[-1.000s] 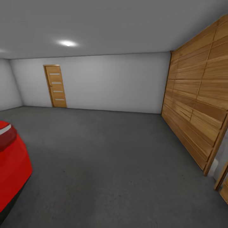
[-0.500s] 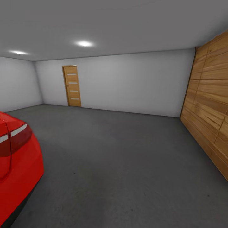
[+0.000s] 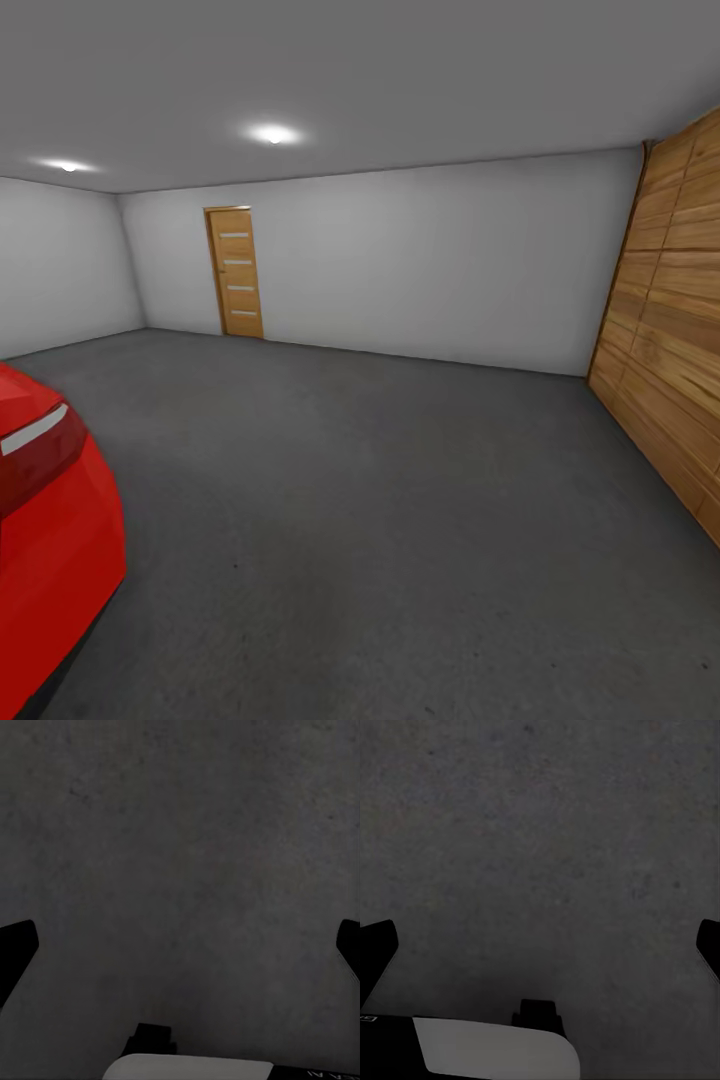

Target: Move the two storage containers from the living room to the garage. In the garage, place one container on the floor and stack the other container on top of it (either order is fine).

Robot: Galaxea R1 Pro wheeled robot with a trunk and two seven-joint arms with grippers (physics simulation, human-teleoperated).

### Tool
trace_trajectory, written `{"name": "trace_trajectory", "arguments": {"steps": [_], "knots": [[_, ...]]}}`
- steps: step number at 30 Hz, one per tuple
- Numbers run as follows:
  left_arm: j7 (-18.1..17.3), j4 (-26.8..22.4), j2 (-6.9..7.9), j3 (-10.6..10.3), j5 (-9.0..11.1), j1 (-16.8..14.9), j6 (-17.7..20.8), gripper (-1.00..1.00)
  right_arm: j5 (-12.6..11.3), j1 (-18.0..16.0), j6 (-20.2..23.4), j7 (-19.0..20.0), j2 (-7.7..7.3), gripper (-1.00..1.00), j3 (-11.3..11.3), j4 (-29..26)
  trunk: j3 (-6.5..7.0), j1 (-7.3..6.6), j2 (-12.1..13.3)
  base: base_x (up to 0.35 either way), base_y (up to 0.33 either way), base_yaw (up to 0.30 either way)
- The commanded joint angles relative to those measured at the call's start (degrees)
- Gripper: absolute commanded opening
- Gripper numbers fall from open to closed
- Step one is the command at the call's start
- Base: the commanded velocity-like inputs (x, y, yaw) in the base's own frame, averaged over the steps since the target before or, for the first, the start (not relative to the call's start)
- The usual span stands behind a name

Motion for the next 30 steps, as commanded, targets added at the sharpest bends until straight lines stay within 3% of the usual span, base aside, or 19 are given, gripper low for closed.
{"name": "trace_trajectory", "arguments": {"steps": [1,18,30], "knots": [[0.1,-0.1,-0.03,0.1,0.0,0.0,-0.1,1.00,0.4,0.0,-0.2,0.0,-0.02,1.00,0.0,0.0,-0.05,0.04,0.0,0.327,0.000,0.000],[0.1,-0.1,-0.19,0.1,0.0,0.0,-0.1,1.00,0.4,0.0,-0.2,0.0,-0.02,1.00,0.0,0.0,-0.05,0.04,0.0,0.327,0.000,0.005],[0.1,-0.1,-0.19,0.1,0.0,0.0,0.0,1.00,0.4,0.0,-0.2,-0.1,-0.02,1.00,0.0,0.0,-0.05,0.04,0.0,0.327,0.000,0.238]]}}
